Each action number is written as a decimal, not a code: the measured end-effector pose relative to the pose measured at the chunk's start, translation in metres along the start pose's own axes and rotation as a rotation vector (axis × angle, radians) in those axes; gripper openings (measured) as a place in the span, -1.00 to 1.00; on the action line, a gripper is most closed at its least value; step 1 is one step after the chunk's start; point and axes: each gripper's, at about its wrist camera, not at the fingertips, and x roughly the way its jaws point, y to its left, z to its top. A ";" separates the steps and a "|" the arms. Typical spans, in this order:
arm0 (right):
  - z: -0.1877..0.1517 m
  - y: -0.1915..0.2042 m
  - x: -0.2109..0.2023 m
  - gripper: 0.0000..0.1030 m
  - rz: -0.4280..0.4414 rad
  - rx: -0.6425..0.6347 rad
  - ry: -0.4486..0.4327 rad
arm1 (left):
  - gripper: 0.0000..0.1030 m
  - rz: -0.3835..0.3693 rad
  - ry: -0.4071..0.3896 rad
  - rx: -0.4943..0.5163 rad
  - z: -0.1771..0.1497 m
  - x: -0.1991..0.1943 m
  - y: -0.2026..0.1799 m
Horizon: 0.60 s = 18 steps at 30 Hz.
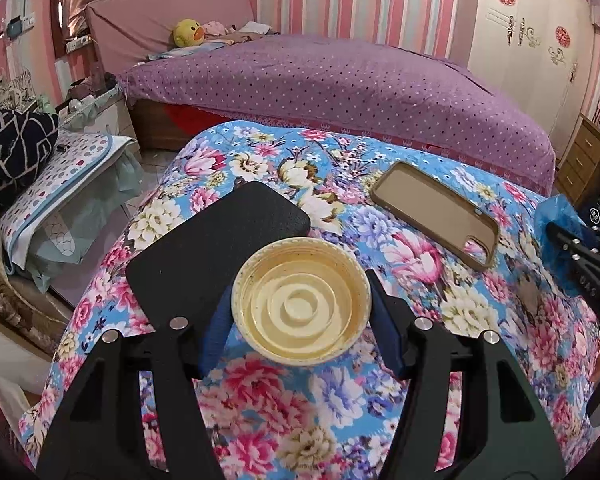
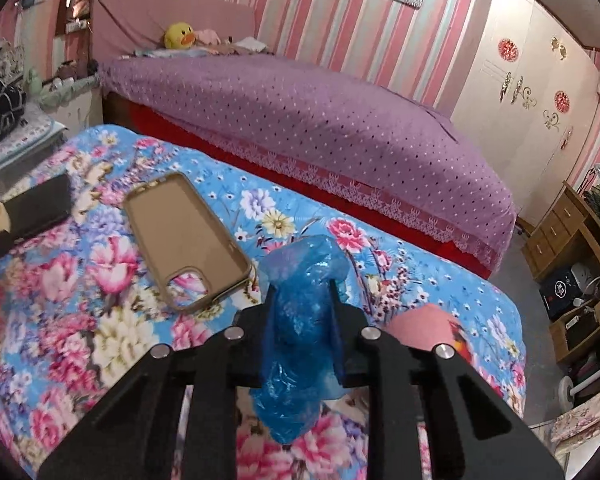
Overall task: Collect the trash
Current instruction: 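Grasp the blue plastic bag with the right tool while the left tool holds the lid, then carry the cream lid and blue bag over the blue basket and open both tools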
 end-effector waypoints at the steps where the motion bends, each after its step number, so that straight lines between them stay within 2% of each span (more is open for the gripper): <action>1: 0.000 -0.002 -0.006 -0.56 0.002 0.001 -0.009 | 0.17 -0.003 -0.002 0.004 -0.001 -0.003 -0.001; 8: -0.018 -0.016 -0.056 -0.56 0.010 0.016 -0.060 | 0.17 -0.045 -0.018 0.021 -0.019 -0.026 -0.016; 12: -0.040 -0.038 -0.087 -0.56 0.003 0.054 -0.075 | 0.17 -0.076 -0.019 0.011 -0.030 -0.041 -0.023; 18: -0.079 -0.070 -0.139 -0.56 -0.024 0.099 -0.087 | 0.17 -0.107 -0.067 0.052 -0.050 -0.072 -0.049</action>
